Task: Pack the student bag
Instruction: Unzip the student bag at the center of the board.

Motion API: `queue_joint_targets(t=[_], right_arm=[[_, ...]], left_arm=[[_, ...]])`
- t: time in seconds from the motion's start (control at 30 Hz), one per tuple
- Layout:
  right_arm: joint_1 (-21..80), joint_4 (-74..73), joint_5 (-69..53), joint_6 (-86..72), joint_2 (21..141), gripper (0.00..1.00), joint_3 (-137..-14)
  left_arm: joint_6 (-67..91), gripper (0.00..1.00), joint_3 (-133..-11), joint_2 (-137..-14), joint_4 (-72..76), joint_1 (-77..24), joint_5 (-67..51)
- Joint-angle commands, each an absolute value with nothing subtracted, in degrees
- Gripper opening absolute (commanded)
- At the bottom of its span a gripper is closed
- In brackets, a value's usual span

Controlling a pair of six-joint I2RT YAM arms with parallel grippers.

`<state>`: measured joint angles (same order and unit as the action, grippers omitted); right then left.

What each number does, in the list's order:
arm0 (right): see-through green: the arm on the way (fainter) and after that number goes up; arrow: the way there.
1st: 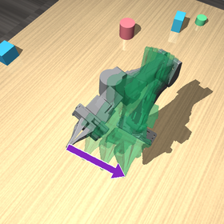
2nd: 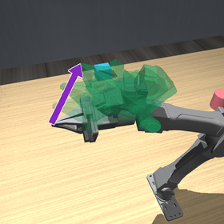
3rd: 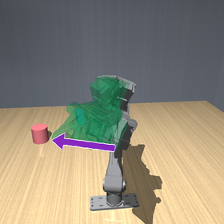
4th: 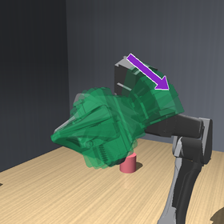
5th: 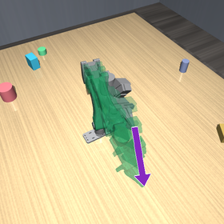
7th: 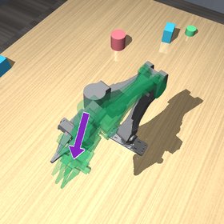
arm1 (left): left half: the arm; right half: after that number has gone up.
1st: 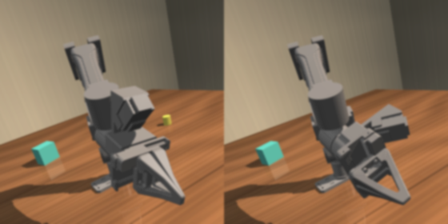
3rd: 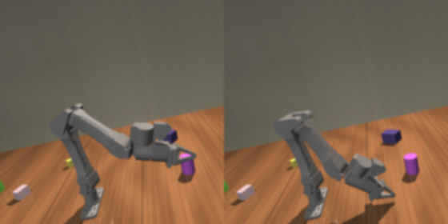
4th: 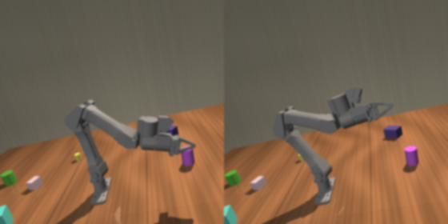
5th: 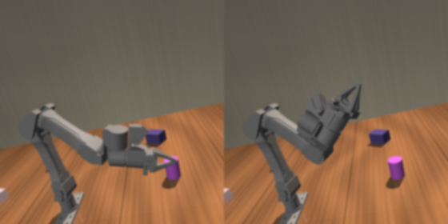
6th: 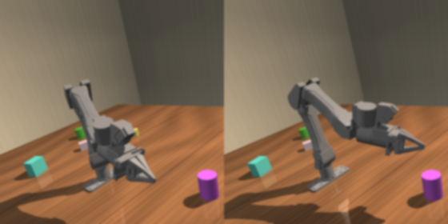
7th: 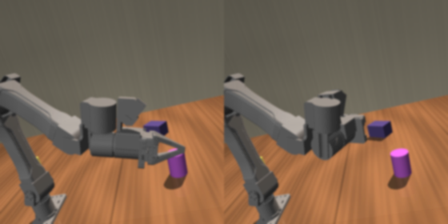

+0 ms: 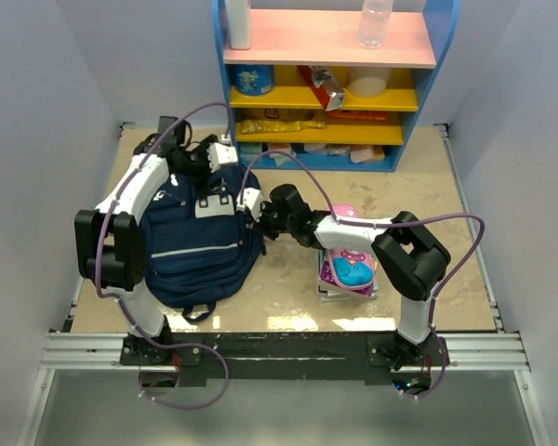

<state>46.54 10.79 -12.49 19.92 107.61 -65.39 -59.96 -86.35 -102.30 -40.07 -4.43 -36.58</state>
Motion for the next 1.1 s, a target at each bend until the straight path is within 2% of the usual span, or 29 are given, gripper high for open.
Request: queue_joint_targets(t=[0.0, 0.03, 0.1, 0.2, 0.33, 0.57, 0.67, 0.93, 1.03, 1.07], right_arm=[[46.5, 12.0, -11.6, 17.9, 104.4, 0.0, -64.1], [46.5, 12.8, -10.8, 17.9, 104.0, 0.09, -63.7], [46.6, 14.0, -9.5, 18.1, 103.5, 0.34, -62.8], [46.5, 13.1, -9.1, 18.4, 104.3, 0.4, -63.9], [46.5, 10.5, -11.4, 18.5, 107.4, 0.36, -66.9], [46.4, 10.5, -14.1, 19.3, 109.9, 0.35, -68.0], [46.5, 9.1, -14.2, 19.6, 111.2, 0.31, -68.7], [46.5, 7.2, -15.8, 19.1, 113.4, 0.11, -70.1], [46.5, 8.1, -16.2, 19.1, 111.5, 0.0, -69.1], [46.5, 8.5, -16.7, 19.2, 109.9, 0.0, -68.6]], left_arm=[[-73.3, 0.93, -84.3, -101.6, -38.2, -10.6, -36.2], [-73.9, 0.93, -84.3, -102.1, -37.3, -10.9, -35.9], [-74.9, 0.95, -86.6, -103.3, -37.1, -11.2, -35.9], [-78.3, 0.95, -89.0, -106.2, -40.3, -11.1, -36.1], [-77.9, 0.95, -87.6, -107.8, -36.0, -11.0, -36.4], [-70.5, 0.96, -88.4, -110.8, -31.0, -8.5, -40.9], [-70.0, 0.96, -88.7, -111.6, -30.9, -8.0, -41.5], [-66.7, 0.96, -88.9, -113.2, -27.7, -7.4, -44.0], [-66.4, 0.96, -89.1, -113.3, -27.2, -8.3, -45.9], [-68.1, 0.96, -89.3, -113.2, -27.8, -8.8, -46.1]])
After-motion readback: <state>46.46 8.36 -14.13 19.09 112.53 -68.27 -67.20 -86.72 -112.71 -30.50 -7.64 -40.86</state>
